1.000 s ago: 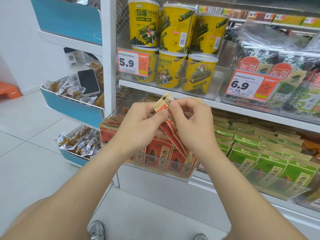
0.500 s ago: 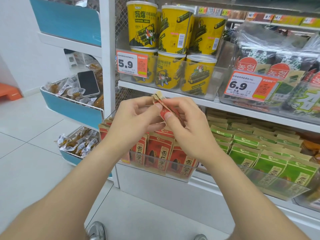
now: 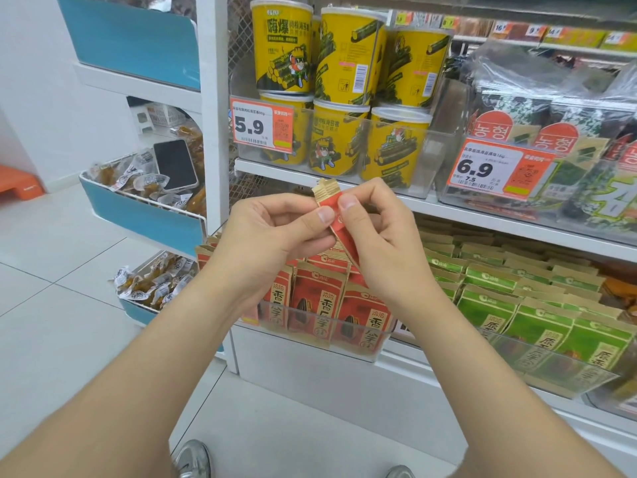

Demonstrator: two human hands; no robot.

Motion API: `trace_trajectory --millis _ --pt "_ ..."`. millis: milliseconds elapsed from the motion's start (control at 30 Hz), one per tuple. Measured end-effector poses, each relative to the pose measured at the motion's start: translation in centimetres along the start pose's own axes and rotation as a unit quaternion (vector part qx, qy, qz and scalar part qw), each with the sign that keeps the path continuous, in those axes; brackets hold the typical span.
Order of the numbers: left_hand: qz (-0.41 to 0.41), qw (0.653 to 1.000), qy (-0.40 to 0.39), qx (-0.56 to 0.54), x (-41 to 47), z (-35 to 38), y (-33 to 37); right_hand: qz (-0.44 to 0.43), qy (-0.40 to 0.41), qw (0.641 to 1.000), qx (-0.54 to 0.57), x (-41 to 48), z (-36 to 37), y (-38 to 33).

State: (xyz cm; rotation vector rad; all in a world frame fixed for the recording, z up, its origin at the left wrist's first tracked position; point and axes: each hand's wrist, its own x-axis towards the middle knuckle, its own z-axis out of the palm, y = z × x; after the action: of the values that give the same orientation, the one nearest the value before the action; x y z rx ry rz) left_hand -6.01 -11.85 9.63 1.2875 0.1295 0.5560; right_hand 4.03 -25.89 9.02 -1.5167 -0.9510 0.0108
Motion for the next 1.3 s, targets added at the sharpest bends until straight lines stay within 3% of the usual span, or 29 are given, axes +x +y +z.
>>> trace_trajectory --millis 233,433,633,800,1100,1300 --pt "-0.005 1.0 0.029 -0.01 0.0 0.1 0.2 0.024 0.0 0.999 0.022 0.0 -0.2 -0.4" --pt "0.035 0.994 0.104 -0.012 0.3 0.3 0.1 -0.011 -0.02 0.994 -0.11 -0.6 0.8 0.4" --pt "0.022 0.996 0.054 0.073 -0.1 0.0 -0.1 -0.003 0.012 0.996 -0.088 -0.6 1.2 0.4" --pt "0.061 0.989 0.098 0.09 0.2 -0.4 -0.1 -0.009 -0.046 0.996 -0.077 -0.8 0.8 0.1" --pt "0.095 0.979 0.166 0.077 0.1 0.0 0.3 0.038 0.009 0.995 -0.087 -0.9 0.7 -0.4" --pt "0.037 0.989 0.093 0.112 0.2 -0.5 0.2 0.045 0.01 0.999 0.007 -0.7 0.6 -0.3"
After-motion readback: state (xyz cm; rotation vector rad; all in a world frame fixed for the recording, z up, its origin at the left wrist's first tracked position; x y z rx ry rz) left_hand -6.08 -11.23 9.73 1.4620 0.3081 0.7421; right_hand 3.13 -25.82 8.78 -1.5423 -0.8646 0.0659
